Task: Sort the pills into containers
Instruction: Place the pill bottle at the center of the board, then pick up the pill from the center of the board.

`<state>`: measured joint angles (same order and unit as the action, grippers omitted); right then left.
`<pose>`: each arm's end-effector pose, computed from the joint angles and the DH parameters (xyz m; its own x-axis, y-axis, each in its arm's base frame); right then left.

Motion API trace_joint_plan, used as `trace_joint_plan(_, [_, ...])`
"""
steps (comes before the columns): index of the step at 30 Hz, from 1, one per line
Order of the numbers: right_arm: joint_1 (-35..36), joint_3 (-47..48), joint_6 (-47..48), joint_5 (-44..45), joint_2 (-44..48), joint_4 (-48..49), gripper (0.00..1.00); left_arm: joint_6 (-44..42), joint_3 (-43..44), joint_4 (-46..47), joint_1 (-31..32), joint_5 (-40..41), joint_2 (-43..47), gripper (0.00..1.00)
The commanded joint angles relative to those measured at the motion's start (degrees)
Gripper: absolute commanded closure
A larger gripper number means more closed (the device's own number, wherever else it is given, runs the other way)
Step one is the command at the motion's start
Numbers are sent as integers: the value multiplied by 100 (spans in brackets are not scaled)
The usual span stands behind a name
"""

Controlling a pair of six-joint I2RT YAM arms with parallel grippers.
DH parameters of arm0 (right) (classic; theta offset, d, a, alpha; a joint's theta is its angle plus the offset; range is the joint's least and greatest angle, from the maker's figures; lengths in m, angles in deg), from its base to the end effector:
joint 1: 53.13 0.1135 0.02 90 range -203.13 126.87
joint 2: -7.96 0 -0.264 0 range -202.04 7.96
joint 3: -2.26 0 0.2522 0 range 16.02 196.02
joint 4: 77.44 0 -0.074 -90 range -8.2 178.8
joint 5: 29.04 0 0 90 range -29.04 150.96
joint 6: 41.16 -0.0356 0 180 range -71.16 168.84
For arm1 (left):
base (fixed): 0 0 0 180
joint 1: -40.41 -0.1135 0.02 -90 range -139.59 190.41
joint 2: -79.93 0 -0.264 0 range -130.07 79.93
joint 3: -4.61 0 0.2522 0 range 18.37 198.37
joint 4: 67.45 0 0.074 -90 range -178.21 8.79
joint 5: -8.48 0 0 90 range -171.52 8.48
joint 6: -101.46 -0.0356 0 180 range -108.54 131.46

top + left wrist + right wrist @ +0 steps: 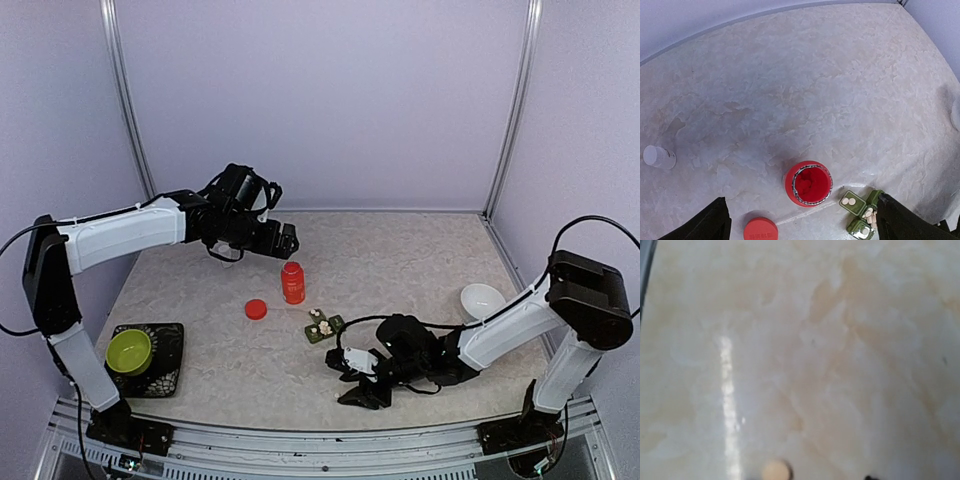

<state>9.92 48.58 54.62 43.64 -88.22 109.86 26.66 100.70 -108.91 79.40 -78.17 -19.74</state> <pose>0.1222 0.2638 0.1101 -0.2093 -0.6237 -0.7531 -0.9764 0.1753 0.1262 0.3071 -0.2459 0.2805 -0.6870 0.2194 -0.6927 0.4310 0.8906 -0.1454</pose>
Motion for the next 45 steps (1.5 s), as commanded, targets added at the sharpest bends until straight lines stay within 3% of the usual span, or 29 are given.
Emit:
trace_joint_plan(1, [199, 261, 153, 254, -284, -44, 50, 139, -278, 344, -31, -41, 349, 1])
trace_joint_plan(13, [333, 274, 307, 428, -375, -218, 79, 213, -651, 467, -147, -73, 659, 1])
trace_joint_plan(23, [454, 315, 357, 624, -455, -253, 92, 209, -719, 450, -180, -59, 704, 1])
trace_joint_plan(36, [233, 844, 404, 1112, 416, -478, 92, 262, -1057, 605, -254, 25, 957, 1])
trace_joint_plan(45, [-754, 2328, 499, 828, -223, -794, 90, 393, -1699, 827, -342, 43, 1362, 1])
